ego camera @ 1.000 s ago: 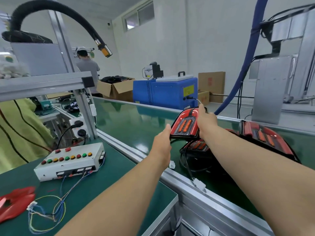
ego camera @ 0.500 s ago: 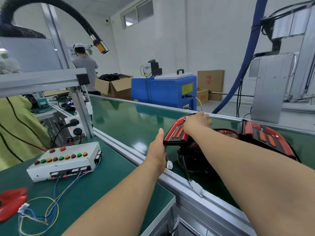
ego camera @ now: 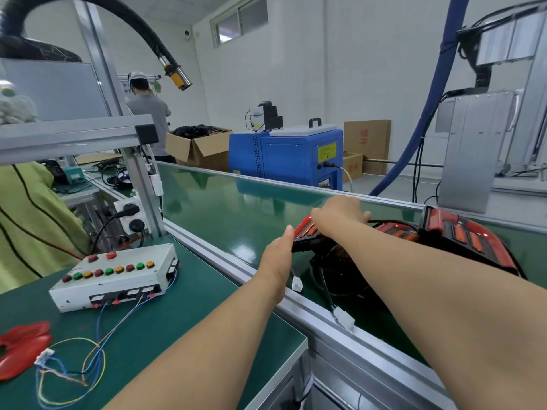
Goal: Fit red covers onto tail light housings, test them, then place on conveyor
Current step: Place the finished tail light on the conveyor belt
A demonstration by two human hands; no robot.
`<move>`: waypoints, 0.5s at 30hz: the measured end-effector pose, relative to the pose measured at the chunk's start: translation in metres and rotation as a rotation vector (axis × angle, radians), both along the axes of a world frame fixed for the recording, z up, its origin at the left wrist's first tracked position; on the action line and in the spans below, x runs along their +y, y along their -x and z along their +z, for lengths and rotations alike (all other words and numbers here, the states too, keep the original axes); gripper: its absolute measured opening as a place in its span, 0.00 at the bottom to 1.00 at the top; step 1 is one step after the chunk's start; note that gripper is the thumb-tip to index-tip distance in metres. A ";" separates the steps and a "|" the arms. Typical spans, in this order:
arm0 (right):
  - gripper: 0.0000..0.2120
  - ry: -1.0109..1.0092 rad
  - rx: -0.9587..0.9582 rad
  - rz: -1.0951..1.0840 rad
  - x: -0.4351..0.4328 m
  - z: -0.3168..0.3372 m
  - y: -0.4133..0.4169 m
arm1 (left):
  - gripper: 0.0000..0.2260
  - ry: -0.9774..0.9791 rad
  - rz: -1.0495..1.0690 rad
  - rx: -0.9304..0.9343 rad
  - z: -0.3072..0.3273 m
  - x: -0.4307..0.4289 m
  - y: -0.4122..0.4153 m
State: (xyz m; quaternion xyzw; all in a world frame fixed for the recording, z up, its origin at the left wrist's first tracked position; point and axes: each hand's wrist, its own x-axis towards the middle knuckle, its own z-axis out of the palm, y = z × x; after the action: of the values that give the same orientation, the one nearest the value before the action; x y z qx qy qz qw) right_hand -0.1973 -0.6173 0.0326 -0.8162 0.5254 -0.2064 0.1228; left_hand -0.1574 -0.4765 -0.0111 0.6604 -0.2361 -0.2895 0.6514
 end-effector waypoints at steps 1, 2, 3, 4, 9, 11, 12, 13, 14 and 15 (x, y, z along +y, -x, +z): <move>0.16 -0.016 -0.017 0.014 0.000 0.000 0.001 | 0.16 -0.007 0.001 -0.003 0.001 0.001 0.001; 0.17 -0.031 -0.032 0.026 0.001 0.001 0.001 | 0.16 -0.018 0.002 -0.005 0.000 0.001 0.000; 0.18 -0.041 -0.038 0.036 0.002 0.002 0.001 | 0.17 -0.032 0.004 -0.007 0.001 0.003 0.001; 0.19 -0.049 -0.038 0.047 0.004 0.002 0.001 | 0.17 -0.055 0.004 -0.005 0.001 0.005 0.002; 0.20 -0.096 -0.011 0.142 0.013 0.001 0.003 | 0.25 -0.132 -0.025 -0.047 -0.001 0.013 -0.002; 0.19 -0.137 -0.011 0.165 0.017 0.000 0.004 | 0.26 -0.152 -0.037 -0.059 -0.003 0.014 -0.004; 0.18 -0.149 -0.014 0.162 0.019 0.000 0.004 | 0.26 -0.151 -0.044 -0.056 -0.005 0.015 -0.005; 0.17 -0.151 -0.015 0.151 0.021 0.000 0.004 | 0.26 -0.145 -0.049 -0.054 -0.006 0.016 -0.005; 0.17 -0.142 -0.017 0.140 0.022 0.000 0.003 | 0.26 -0.137 -0.054 -0.049 -0.007 0.016 -0.005; 0.17 -0.128 -0.022 0.135 0.022 0.000 0.002 | 0.26 -0.126 -0.050 -0.048 -0.007 0.018 -0.004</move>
State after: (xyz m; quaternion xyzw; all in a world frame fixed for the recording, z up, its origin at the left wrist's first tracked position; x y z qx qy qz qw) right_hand -0.1993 -0.5951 0.0323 -0.8381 0.4797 -0.1726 0.1940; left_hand -0.1534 -0.4586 -0.0176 0.7008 -0.2494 -0.3041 0.5952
